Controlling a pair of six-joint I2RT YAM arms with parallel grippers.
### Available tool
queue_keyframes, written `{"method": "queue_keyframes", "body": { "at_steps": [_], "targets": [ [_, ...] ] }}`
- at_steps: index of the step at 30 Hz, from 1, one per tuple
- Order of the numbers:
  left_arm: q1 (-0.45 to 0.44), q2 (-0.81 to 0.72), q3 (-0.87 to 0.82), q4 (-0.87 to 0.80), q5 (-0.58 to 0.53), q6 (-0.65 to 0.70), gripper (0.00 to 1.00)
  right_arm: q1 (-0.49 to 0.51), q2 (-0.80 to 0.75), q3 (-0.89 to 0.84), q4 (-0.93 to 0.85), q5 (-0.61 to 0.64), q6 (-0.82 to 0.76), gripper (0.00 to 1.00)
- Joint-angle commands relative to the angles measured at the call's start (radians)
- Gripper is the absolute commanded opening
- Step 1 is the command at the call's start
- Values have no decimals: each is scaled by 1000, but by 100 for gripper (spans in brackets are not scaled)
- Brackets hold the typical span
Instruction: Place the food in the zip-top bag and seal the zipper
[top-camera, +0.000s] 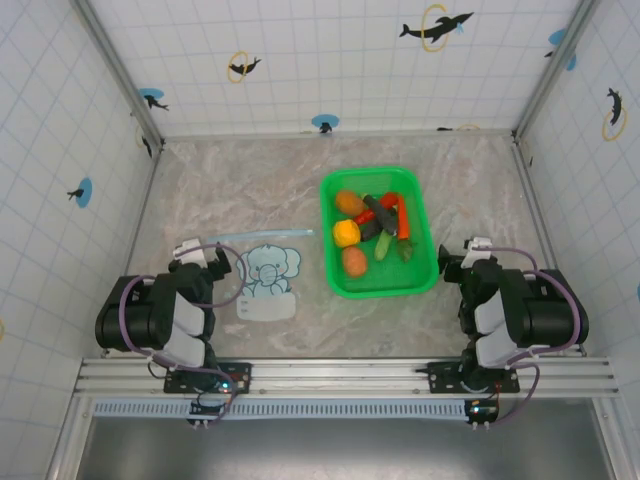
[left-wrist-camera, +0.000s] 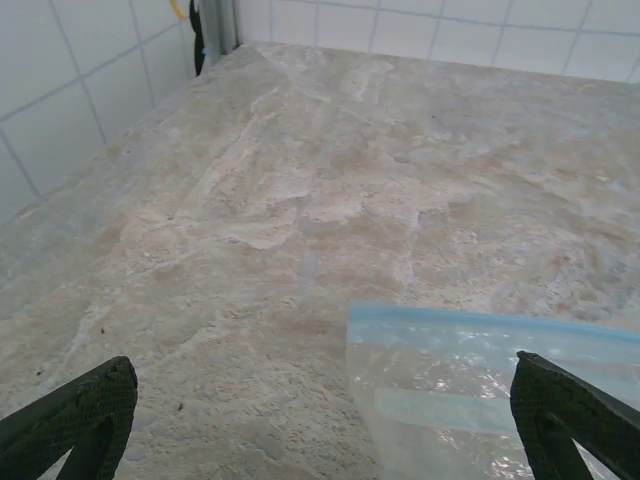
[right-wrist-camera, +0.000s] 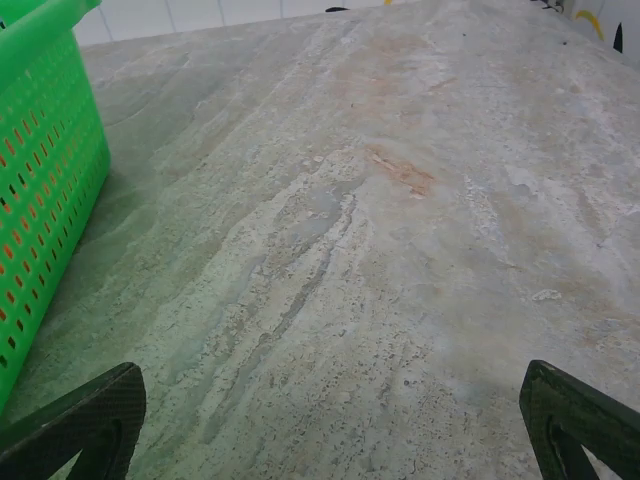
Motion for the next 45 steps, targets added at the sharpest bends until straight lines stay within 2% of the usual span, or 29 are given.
{"method": "queue_keyframes", "body": {
  "at_steps": [1, 30, 34, 37, 39, 41, 43, 45],
  "targets": [
    [6, -7, -5, -17, 50, 13, 98, -3, -4, 0, 1, -13, -12, 99],
    [-1, -13, -12, -7, 34, 14, 98, -38, -4, -24, 53, -107, 1, 99],
    [-4, -62, -16, -39, -125, -46, 98, -38, -56, -33, 32, -85, 4, 99],
    [-4, -163, 34, -216, -247, -92, 98, -24, -196, 15, -191, 21, 36, 99],
    [-4, -234, 137, -433, -350, -142, 98, -14, -304, 77, -374, 130, 94, 99],
    [-4, -283, 247, -617, -404, -182, 98, -7, -403, 116, -461, 138, 92, 99],
    [-5, -329, 343, -761, -377, -249, 98, 24, -491, 172, -553, 173, 82, 99],
    [-14, -394, 415, -867, -288, -316, 98, 107, -567, 240, -651, 237, 50, 99]
  ]
}}
